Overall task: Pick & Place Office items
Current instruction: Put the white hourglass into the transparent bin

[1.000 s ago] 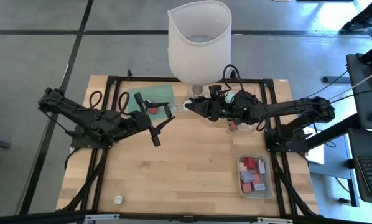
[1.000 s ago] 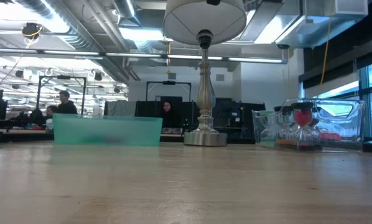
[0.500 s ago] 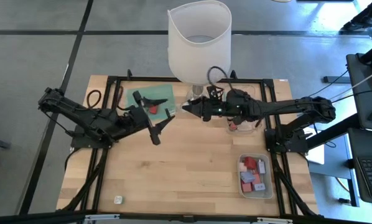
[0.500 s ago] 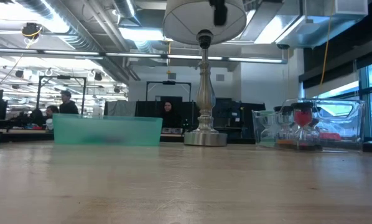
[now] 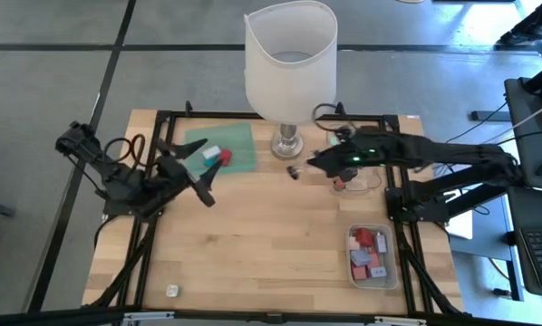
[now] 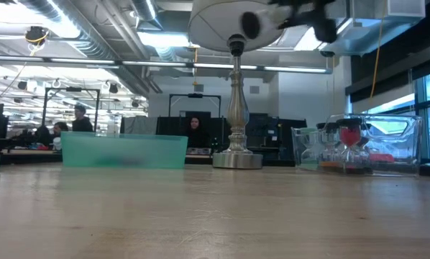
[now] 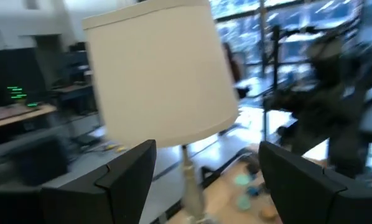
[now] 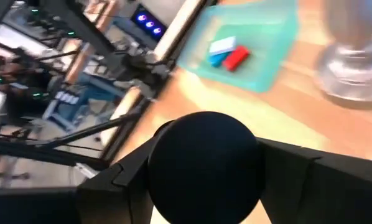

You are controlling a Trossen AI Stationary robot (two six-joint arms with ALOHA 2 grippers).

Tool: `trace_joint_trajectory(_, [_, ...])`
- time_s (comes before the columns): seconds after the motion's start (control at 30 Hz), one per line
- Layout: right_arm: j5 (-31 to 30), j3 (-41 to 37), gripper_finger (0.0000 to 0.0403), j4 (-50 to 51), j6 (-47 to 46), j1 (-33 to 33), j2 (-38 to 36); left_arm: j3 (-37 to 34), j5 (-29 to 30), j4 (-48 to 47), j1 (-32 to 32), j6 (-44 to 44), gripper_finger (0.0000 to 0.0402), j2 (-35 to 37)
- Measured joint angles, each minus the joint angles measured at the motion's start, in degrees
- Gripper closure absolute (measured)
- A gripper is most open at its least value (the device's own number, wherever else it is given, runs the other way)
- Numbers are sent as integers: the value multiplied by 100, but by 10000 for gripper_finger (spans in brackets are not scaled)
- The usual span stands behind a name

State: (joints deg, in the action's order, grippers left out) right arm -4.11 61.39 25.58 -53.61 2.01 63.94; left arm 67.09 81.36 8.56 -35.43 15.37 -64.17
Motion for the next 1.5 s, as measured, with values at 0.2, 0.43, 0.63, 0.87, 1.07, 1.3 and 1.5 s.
trace_joint_trajectory(0.2, [-758,2,192,1944,-501,-258,-793,-4,850,-66,-419,38,122,-3])
trace_joint_trajectory(0.43, [-1326,0,192,4840,-1543,-485,-857,-5,862,-137,-614,-518,123,-35])
trace_joint_trajectory(0.63, [-1742,0,192,5524,-1940,-528,-831,-7,870,-173,-617,-1189,123,-92])
trace_joint_trajectory(0.87, [-1985,0,192,5589,-1815,-528,-597,-7,866,-325,-677,-1812,123,-350])
trace_joint_trajectory(1.07, [-2190,-3,192,5757,-1730,-528,-288,-7,862,-326,-779,-1878,123,-558])
trace_joint_trajectory(1.3, [-2204,-43,192,5902,-1726,-528,-135,-7,866,-320,-973,-2291,123,-604])
trace_joint_trajectory(1.5, [-2192,-685,192,5848,-2108,-601,-137,-7,863,-322,-1185,-2527,123,-611])
